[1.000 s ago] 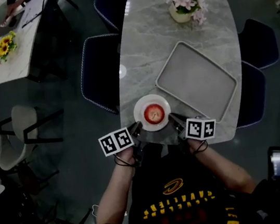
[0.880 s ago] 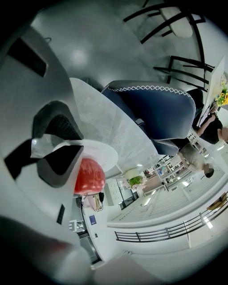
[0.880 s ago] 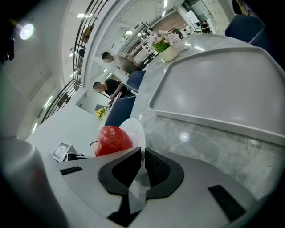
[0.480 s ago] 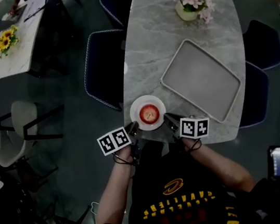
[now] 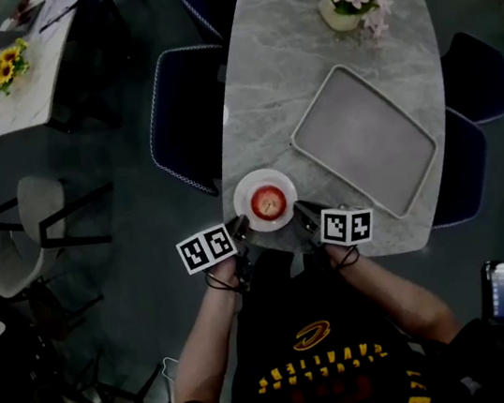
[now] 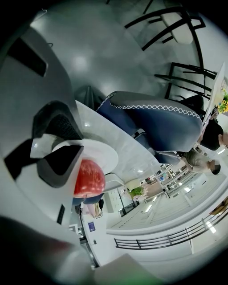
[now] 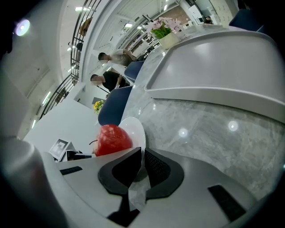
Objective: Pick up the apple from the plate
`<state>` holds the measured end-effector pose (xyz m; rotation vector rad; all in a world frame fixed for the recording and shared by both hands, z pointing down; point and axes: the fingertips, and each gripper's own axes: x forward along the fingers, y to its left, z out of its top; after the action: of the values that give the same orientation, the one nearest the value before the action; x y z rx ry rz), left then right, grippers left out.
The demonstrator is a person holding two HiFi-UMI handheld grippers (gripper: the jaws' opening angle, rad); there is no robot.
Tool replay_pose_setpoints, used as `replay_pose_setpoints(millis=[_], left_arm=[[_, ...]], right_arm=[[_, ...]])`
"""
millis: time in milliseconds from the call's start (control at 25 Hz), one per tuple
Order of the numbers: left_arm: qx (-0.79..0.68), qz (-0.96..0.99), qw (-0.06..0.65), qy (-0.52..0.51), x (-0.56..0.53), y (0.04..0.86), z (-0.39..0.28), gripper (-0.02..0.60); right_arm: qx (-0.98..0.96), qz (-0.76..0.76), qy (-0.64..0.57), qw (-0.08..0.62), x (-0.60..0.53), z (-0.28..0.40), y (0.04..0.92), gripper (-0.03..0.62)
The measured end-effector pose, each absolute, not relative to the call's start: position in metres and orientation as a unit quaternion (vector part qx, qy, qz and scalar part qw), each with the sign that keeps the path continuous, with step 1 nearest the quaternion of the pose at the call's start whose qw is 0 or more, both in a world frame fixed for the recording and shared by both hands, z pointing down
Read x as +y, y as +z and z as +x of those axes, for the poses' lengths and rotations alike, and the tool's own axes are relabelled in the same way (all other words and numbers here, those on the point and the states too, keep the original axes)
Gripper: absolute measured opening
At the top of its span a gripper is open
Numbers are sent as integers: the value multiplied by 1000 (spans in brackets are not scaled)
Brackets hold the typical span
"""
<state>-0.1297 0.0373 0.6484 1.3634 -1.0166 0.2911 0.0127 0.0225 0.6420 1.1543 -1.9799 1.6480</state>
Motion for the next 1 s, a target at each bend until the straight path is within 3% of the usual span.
replay_pose_setpoints(millis=[1000], left_arm=[[-444,594,655,145,40,656,-127,43]], right_arm=[[-686,405,582,167,28,15,652,34]])
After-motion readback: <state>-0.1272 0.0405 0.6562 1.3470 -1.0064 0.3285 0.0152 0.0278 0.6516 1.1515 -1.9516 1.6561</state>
